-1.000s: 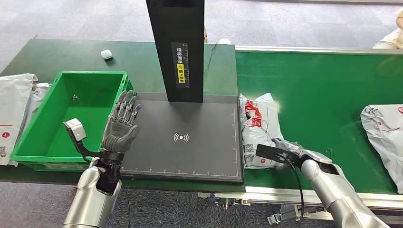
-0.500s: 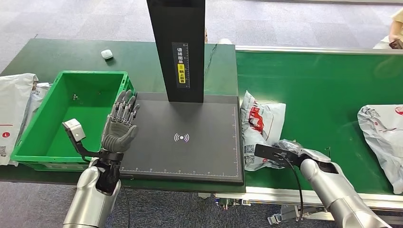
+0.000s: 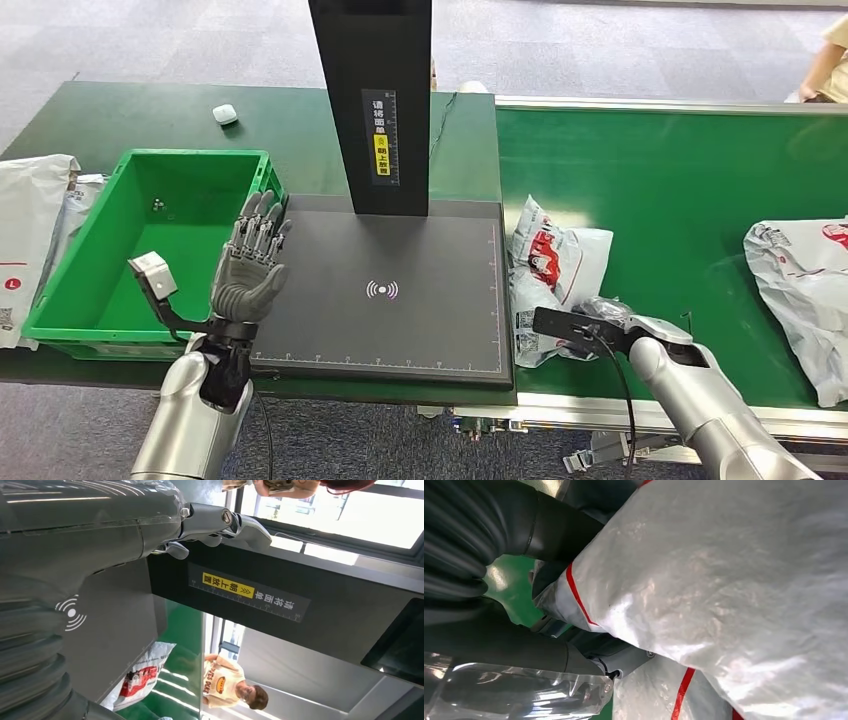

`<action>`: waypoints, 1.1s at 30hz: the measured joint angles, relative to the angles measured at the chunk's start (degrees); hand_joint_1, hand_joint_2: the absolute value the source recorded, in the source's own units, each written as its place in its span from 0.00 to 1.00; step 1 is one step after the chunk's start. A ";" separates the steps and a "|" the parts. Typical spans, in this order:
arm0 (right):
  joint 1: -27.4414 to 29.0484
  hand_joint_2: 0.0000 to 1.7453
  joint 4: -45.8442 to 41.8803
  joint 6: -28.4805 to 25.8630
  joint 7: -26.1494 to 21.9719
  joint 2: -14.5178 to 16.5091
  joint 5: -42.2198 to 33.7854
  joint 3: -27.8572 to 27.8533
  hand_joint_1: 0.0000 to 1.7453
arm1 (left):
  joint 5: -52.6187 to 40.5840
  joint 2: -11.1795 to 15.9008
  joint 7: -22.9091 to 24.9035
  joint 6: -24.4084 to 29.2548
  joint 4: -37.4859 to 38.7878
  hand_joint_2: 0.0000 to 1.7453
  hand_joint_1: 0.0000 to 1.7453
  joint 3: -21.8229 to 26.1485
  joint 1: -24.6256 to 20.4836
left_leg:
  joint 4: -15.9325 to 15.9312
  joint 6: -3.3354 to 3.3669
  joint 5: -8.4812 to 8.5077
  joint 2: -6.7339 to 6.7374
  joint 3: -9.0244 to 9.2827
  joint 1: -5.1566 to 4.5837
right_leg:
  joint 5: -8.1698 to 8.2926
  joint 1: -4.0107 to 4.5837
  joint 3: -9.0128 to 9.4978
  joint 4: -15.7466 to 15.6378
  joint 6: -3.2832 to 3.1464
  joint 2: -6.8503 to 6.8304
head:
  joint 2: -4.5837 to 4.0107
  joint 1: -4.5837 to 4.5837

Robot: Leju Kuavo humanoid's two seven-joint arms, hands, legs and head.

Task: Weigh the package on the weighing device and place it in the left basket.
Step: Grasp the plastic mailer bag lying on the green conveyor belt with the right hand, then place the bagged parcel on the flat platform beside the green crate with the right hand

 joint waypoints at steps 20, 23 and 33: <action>5.84 1.00 -27.15 -38.71 -28.39 11.48 -38.38 -19.70 1.00 | 0.11 0.01 -3.16 8.09 -8.30 1.00 0.00 0.87 5.11 | -0.02 -0.01 0.01 -0.06 -0.11 0.00 | -0.03 0.05 -0.11 0.02 0.01 -0.07 | 0.00 -0.01; 6.31 1.00 -30.43 -40.90 -31.11 12.56 -40.49 -20.04 1.00 | 0.27 0.02 -3.31 8.54 -8.51 1.00 0.00 0.87 5.06 | -0.02 0.00 0.01 -0.06 -0.11 0.00 | -0.03 0.04 -0.11 0.02 0.01 -0.08 | 0.00 -0.01; 2.39 1.00 -30.06 -27.72 -26.58 14.69 -32.30 -12.90 1.00 | -0.14 0.07 -6.66 12.85 -8.49 1.00 0.00 0.79 2.65 | -0.04 -0.02 0.02 0.15 -0.05 0.01 | 0.05 0.08 -0.09 0.03 -0.07 0.16 | 0.00 0.00</action>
